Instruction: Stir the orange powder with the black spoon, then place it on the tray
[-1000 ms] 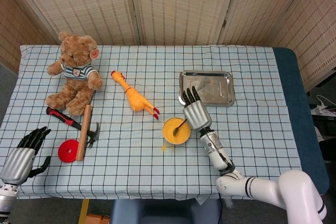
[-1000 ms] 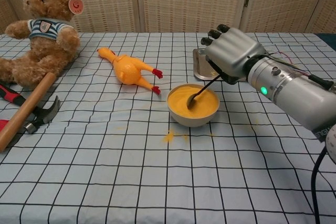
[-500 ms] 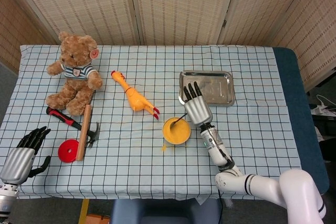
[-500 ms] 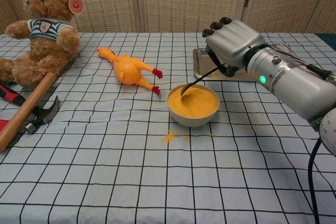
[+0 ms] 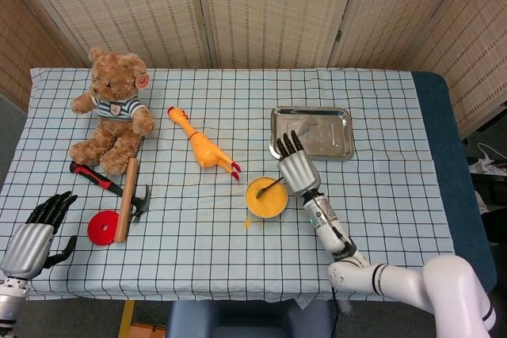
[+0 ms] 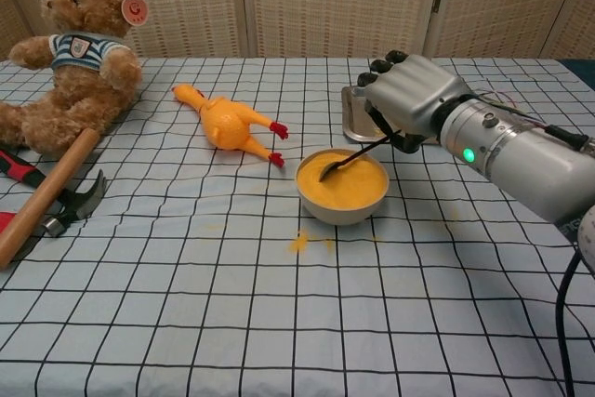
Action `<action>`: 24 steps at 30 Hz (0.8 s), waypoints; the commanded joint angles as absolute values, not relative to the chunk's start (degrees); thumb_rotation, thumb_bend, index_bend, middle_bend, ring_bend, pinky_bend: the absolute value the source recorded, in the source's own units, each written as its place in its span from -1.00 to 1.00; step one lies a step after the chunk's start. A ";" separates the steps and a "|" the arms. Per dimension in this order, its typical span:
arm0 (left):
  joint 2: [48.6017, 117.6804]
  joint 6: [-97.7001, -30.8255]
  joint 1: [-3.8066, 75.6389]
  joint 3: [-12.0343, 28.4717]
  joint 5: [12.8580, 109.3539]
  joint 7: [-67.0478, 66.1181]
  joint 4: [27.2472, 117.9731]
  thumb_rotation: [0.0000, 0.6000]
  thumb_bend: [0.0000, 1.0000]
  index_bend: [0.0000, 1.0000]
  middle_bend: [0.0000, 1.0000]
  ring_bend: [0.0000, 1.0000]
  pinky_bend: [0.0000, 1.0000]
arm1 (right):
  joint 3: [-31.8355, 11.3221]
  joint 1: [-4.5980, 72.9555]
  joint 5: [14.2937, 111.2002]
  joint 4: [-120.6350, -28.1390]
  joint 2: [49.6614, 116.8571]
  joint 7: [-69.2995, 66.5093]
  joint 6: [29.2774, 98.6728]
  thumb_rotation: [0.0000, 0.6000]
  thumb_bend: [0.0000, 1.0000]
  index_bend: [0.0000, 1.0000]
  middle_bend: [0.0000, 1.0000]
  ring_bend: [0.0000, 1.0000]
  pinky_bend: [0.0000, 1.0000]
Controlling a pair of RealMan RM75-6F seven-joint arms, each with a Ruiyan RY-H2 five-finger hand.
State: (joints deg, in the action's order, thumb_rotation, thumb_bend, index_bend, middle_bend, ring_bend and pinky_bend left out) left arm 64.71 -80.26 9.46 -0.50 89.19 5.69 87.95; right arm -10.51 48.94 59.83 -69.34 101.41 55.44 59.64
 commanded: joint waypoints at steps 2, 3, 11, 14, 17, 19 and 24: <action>64.79 -80.25 9.53 -0.55 89.36 5.47 88.07 1.00 -0.09 -1.00 -1.00 -1.00 -0.75 | -9.06 47.44 59.50 -75.61 96.90 57.68 60.72 1.00 0.30 0.79 -0.80 -1.00 -1.00; 64.79 -80.33 9.49 -0.59 89.44 5.41 88.10 1.00 -0.09 -1.00 -1.00 -1.00 -0.75 | -9.00 47.22 59.48 -76.70 96.21 57.82 61.13 1.00 0.30 0.80 -0.80 -1.00 -1.00; 64.77 -80.55 9.43 -0.70 89.74 5.23 88.28 1.00 -0.09 -1.00 -1.00 -1.00 -0.75 | -10.22 46.93 60.42 -77.08 96.23 55.88 64.03 1.00 0.30 0.80 -0.80 -1.00 -1.00; 64.70 -80.63 9.41 -0.64 89.68 5.33 88.27 1.00 -0.09 -1.00 -1.00 -1.00 -0.75 | -11.12 47.07 61.23 -75.03 97.94 53.41 64.96 1.00 0.30 0.80 -0.80 -1.00 -1.00; 64.70 -80.73 9.38 -0.59 89.62 5.43 88.16 1.00 -0.09 -1.00 -1.00 -1.00 -0.75 | -11.33 46.95 61.99 -72.83 99.54 51.02 65.39 1.00 0.30 0.79 -0.80 -1.00 -1.00; 64.70 -80.76 9.39 -0.59 89.67 5.47 88.17 1.00 -0.09 -1.00 -1.00 -1.00 -0.75 | -11.26 46.89 62.07 -71.98 100.08 50.48 65.33 1.00 0.30 0.79 -0.79 -1.00 -1.00; 64.70 -80.74 9.39 -0.71 89.85 5.54 88.10 1.00 -0.09 -1.00 -1.00 -1.00 -0.75 | -11.39 46.81 60.99 -68.61 102.16 48.47 63.55 1.00 0.30 0.79 -0.79 -1.00 -1.00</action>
